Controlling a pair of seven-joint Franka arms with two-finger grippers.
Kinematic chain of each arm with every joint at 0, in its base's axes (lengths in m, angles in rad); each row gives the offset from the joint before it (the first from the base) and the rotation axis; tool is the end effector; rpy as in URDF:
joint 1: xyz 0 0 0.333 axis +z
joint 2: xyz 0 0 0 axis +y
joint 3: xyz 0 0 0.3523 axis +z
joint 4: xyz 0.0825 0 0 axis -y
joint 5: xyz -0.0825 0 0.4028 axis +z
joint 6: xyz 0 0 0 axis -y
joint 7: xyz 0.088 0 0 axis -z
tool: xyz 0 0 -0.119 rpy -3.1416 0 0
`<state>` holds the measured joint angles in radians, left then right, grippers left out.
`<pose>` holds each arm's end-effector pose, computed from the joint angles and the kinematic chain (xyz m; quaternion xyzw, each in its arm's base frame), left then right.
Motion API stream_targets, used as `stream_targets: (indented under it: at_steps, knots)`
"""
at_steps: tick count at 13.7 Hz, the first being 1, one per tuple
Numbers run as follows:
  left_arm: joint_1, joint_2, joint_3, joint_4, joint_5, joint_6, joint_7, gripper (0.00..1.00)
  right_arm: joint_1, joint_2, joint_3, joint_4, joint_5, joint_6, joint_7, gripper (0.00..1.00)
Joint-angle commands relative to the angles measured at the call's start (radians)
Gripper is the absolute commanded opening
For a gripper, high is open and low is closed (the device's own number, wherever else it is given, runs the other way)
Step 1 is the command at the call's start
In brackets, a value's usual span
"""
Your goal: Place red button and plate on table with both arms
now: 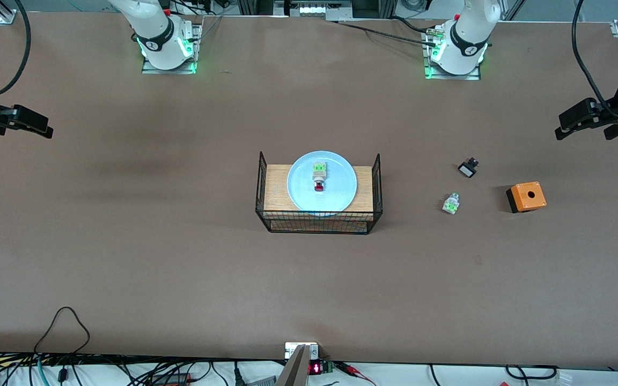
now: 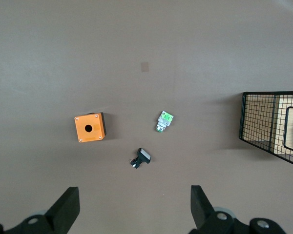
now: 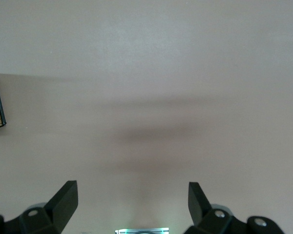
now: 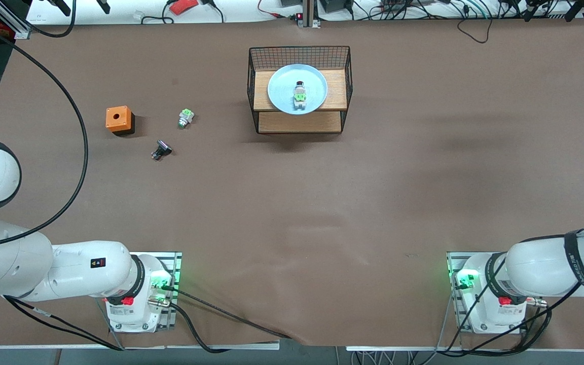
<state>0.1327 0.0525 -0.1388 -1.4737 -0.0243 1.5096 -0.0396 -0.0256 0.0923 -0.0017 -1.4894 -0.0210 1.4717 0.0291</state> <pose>0.5854 -0.0041 0.6608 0.9997 0.0162 -0.0084 0.0156 0.5924 -0.0188 0.6264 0.9980 -0.0286 -0.0550 0.0106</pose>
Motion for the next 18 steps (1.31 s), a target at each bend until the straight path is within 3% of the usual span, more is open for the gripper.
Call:
stream_targets:
  at_steps: [1,18]
  knots:
    - [-0.005,0.009,0.001,0.016,0.000,-0.002,-0.013,1.00,-0.007,-0.016,0.006,0.006,0.001,-0.027,-0.009,1.00]
    - [-0.002,0.010,0.001,0.018,0.006,0.000,-0.003,1.00,-0.005,-0.006,0.009,0.006,0.003,-0.013,-0.006,1.00]
